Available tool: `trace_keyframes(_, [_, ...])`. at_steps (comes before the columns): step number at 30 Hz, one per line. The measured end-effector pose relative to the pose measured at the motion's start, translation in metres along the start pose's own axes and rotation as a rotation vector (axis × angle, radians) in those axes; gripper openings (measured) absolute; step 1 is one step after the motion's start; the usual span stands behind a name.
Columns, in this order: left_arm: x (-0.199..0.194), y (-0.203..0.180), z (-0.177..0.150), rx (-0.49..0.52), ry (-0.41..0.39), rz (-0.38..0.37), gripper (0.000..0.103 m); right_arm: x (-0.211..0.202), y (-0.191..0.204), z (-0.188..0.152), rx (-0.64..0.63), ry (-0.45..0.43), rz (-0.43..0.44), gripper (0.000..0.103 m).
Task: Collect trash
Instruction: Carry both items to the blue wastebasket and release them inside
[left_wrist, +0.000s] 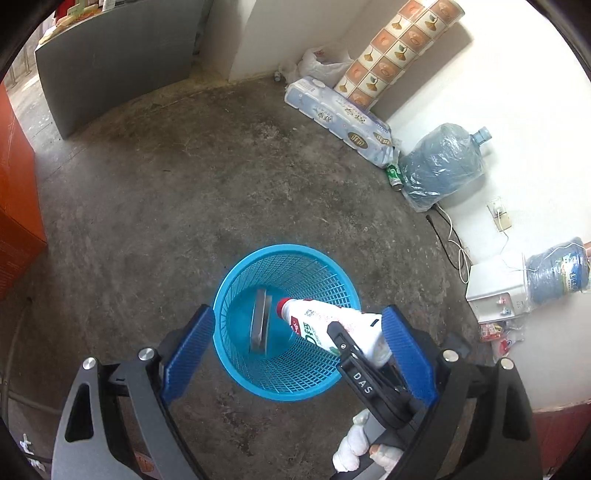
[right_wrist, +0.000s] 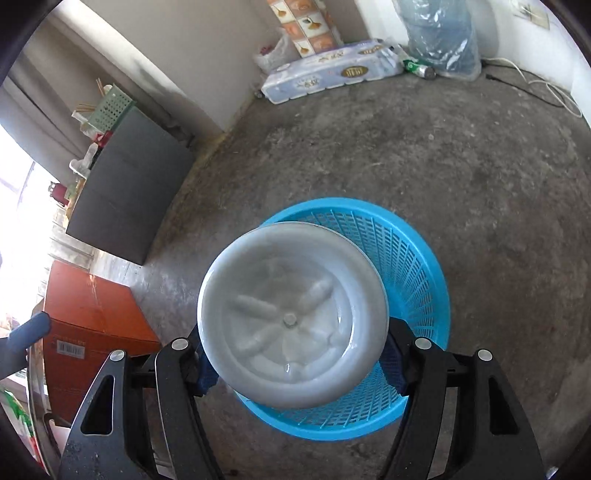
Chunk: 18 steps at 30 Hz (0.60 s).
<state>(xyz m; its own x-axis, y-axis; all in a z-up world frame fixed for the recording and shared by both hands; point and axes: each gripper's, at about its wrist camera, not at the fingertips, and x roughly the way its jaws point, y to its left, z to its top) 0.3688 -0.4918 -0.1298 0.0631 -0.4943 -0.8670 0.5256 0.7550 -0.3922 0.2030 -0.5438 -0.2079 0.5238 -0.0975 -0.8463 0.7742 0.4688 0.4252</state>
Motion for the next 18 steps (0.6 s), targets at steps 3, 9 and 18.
trace_keyframes(3, [-0.012,-0.001,0.001,0.010,-0.024,-0.006,0.089,0.002,-0.006,-0.005,0.012,0.015,-0.005,0.066])
trace_keyframes(9, [-0.049,-0.002,-0.008,0.042,-0.035,0.002,0.089,0.010,0.000,-0.003,-0.037,0.045,-0.018,0.068])
trace_keyframes(18, [-0.182,0.013,-0.030,0.156,-0.111,-0.026,0.089,0.007,0.025,0.015,-0.050,0.076,0.085,0.084])
